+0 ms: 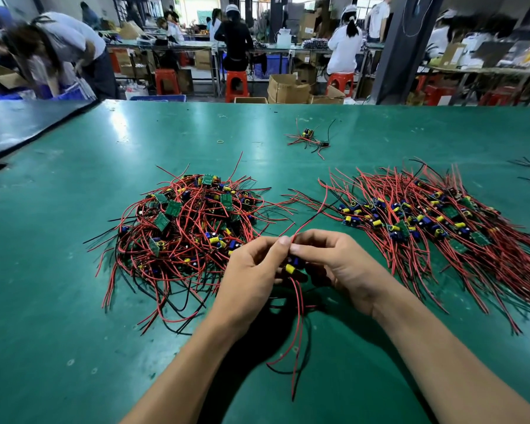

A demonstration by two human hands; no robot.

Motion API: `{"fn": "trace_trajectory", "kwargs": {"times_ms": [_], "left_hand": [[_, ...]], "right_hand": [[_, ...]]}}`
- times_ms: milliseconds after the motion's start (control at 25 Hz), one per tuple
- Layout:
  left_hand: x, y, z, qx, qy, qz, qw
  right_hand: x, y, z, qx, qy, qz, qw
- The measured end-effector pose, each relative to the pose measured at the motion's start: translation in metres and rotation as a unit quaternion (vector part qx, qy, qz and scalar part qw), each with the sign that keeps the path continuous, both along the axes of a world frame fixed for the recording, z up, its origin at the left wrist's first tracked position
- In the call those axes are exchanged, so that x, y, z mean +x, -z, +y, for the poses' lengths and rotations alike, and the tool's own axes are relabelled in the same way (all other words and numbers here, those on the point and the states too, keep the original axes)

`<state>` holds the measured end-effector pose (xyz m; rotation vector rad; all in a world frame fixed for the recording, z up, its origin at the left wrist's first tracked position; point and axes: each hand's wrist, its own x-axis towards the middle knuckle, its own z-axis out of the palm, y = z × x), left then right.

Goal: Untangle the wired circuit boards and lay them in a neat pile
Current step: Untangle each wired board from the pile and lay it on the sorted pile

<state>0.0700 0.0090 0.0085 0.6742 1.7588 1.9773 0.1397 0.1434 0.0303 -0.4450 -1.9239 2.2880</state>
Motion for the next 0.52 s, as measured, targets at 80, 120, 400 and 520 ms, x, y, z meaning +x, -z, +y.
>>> {"fn": "trace_trajectory", "kwargs": {"times_ms": [80, 120, 400, 520], "left_hand": [[0.0017, 0.0001, 0.0003, 0.007, 0.007, -0.015, 1.000], [0.0023, -0.0003, 0.0005, 0.010, 0.009, -0.019, 1.000], [0.0011, -0.0020, -0.0011, 0.057, 0.057, -0.101, 0.992], [0.0004, -0.0005, -0.0010, 0.028, 0.063, -0.103, 0.992]], "right_hand": [[-0.0003, 0.0015, 0.0002, -0.012, 0.010, -0.002, 1.000], [-0.0007, 0.0021, -0.0003, -0.031, 0.012, -0.001, 0.999], [-0.0070, 0.0053, -0.0002, -0.117, 0.051, 0.018, 0.992], [-0.0079, 0.0076, 0.0043, -0.112, 0.066, 0.025, 0.991]]}}
